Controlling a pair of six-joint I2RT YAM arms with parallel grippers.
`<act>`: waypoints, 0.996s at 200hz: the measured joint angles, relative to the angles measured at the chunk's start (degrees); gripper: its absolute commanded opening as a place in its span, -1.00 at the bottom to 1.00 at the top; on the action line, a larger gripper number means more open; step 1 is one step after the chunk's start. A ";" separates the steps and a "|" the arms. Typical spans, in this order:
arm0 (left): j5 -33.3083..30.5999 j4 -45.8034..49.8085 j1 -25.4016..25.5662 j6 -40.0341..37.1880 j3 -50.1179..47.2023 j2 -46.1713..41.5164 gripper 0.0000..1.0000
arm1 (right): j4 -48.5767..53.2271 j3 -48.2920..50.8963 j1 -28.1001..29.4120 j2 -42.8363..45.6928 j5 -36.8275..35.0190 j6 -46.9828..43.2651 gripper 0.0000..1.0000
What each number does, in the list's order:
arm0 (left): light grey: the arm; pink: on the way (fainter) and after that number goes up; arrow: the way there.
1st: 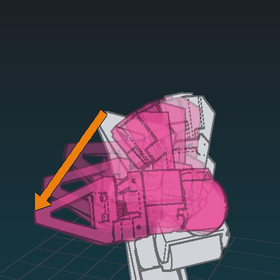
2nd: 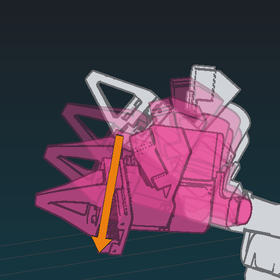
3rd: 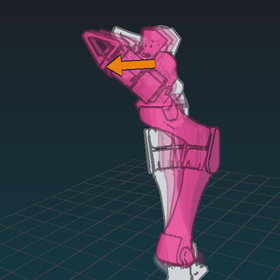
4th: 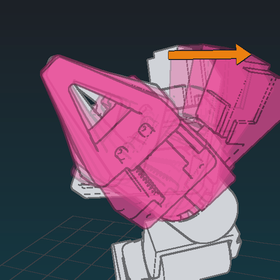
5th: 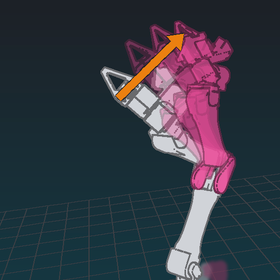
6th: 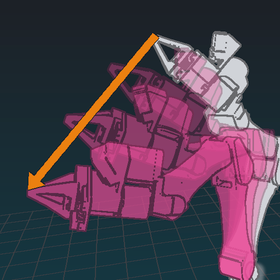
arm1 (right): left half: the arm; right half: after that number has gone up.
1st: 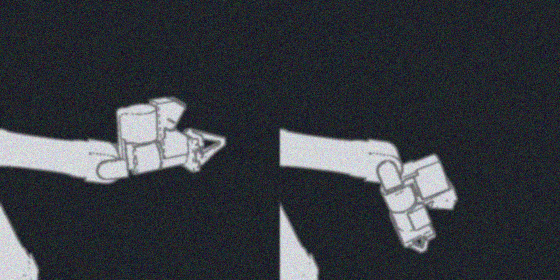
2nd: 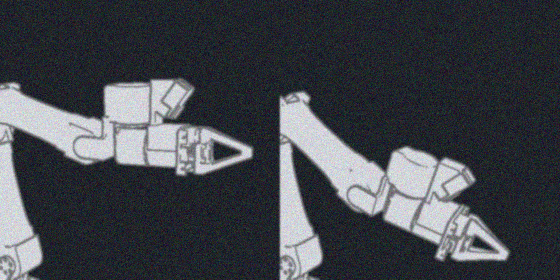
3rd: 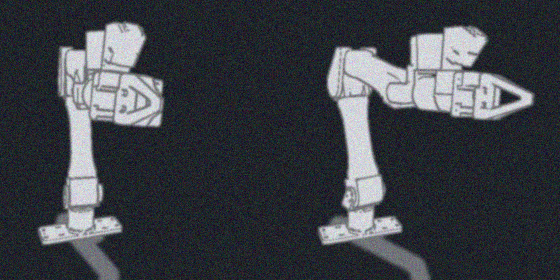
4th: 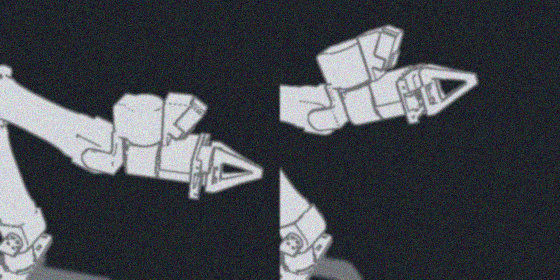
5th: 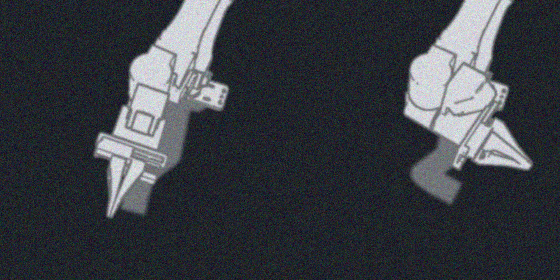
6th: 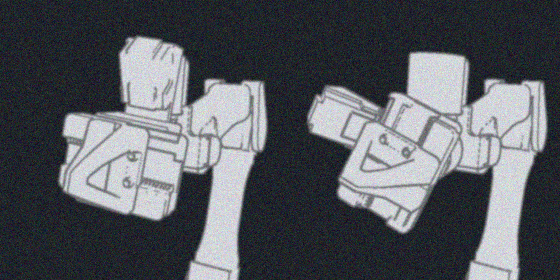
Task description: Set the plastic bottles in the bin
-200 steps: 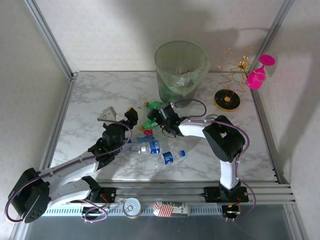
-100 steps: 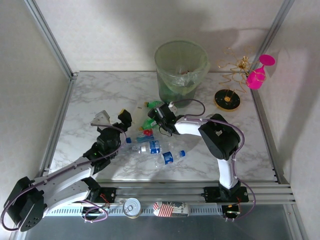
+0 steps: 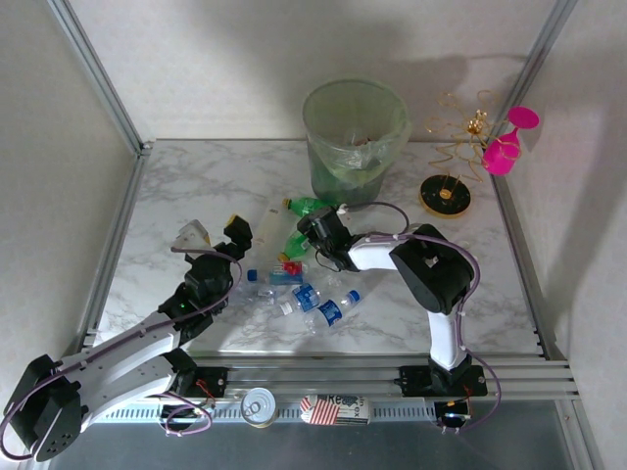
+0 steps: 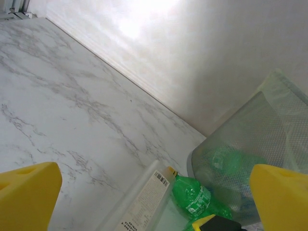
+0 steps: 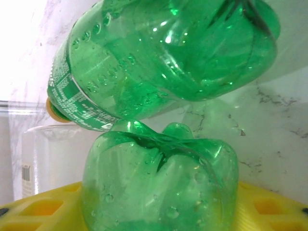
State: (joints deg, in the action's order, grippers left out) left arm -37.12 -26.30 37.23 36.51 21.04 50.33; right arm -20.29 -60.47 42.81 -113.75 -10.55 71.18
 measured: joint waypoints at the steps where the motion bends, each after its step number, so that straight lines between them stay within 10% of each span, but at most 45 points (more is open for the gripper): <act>1: 0.00 0.00 0.00 0.02 -0.02 0.00 0.99 | -0.09 0.04 -0.04 0.00 0.09 0.00 0.03; 98: -0.26 0.00 -0.26 1.09 -0.17 -0.15 0.99 | -10.43 4.28 -2.34 1.40 3.30 -2.58 -0.24; 199: 3.34 0.00 -8.22 2.58 -0.55 -2.05 0.99 | -13.77 11.37 -2.45 21.79 4.61 -15.72 -0.28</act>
State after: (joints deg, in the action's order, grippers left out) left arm -33.78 -26.30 29.02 39.09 20.49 48.27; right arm -34.06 -49.10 40.36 -91.96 -5.93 55.46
